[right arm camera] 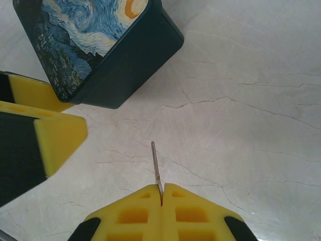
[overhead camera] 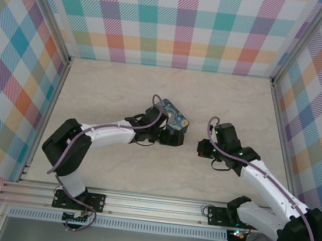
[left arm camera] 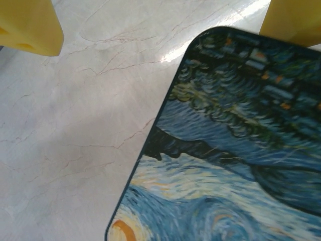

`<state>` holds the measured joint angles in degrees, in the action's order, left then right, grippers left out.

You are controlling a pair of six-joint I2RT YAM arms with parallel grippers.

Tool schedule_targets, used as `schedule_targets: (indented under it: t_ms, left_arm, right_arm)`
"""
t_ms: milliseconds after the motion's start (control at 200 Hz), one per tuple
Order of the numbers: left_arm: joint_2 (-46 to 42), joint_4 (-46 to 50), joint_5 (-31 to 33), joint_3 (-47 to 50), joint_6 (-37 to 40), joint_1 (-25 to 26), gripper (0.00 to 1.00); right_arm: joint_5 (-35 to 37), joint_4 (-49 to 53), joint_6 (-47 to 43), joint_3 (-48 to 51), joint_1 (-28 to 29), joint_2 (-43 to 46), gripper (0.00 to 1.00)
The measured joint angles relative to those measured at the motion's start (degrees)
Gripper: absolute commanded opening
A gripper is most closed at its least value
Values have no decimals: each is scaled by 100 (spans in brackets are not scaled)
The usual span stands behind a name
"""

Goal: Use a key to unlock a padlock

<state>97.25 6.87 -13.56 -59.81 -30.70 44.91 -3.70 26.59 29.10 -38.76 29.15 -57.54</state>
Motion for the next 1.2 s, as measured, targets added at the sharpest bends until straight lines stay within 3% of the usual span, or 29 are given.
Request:
schedule_targets:
  t_ms: [460, 620, 770, 920, 1200]
  left_arm:
    - [133, -660, -140, 7, -101, 33, 100]
    - [-470, -708, -74, 398, -44, -122, 100]
    - [-1322, -780, -79, 962, 74, -726, 100]
    - [-1541, -1241, -122, 1528, 308, -1237, 100]
    - [-1534, -2234, -153, 2332, 1134, -1436, 100]
  right_arm:
    - [-48, -199, -2, 4, 0, 70, 0]
    - [-334, -612, -11, 0, 0, -66, 0]
    - [-774, -1172, 0, -111, 0, -662, 0]
    - [-1187, -1880, 114, -350, 0, -1438, 1]
    - [-1495, -2627, 369, -833, 0, -2559, 1]
